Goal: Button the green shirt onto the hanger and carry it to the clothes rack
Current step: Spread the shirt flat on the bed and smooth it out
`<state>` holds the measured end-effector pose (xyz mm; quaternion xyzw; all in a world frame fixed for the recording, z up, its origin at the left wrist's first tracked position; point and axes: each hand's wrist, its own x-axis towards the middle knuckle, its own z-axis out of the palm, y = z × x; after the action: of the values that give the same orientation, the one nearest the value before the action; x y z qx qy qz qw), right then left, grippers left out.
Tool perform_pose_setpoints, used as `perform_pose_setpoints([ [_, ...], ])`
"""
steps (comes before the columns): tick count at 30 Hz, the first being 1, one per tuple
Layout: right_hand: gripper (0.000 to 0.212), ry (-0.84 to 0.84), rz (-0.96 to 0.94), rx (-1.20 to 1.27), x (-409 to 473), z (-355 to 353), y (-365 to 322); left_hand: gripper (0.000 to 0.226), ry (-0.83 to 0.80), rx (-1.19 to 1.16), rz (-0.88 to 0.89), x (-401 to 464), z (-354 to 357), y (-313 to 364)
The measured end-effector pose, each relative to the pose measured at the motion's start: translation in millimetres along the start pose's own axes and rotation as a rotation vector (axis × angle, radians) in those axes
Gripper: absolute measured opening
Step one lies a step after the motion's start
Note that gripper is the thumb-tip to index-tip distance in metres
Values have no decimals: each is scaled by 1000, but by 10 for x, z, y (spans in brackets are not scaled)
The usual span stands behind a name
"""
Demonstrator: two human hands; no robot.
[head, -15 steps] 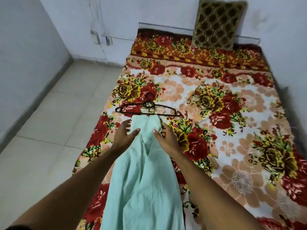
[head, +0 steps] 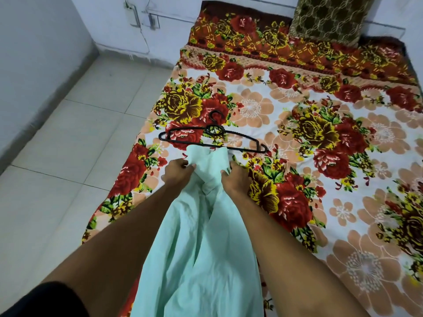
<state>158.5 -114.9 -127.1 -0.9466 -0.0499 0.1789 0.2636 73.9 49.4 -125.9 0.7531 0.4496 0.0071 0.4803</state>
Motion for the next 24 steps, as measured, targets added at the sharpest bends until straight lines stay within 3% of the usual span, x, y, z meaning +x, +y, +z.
perform_pose_setpoints([
  [2, 24, 87, -4, 127, -49, -27, 35, 32, 8, -70, 108, -182, -123, 141],
  [6, 24, 105, 41, 636, -335, -397, 81, 25, 53, -82, 358, -517, -459, 330],
  [12, 12, 90, -248, 744, -1019, -1503, -65, 22, 34, -83, 637, -1370, -976, 925],
  [14, 21, -2, -339, 803, -1328, -2008, -157, 24, 44, -104, 721, -1769, -1204, 1211],
  [17, 71, -132, -501, 687, -1808, -2764, -302, 25, 28, -149, 803, -2397, -1580, 1593],
  [19, 86, -152, -635, 481, -2167, -3235, -429, 27, 18, -172, 859, -2815, -1845, 1787],
  [24, 53, -188, -720, 228, -3266, -4268, -792, 15, 39, -165, 956, -3969, -2550, 2176],
])
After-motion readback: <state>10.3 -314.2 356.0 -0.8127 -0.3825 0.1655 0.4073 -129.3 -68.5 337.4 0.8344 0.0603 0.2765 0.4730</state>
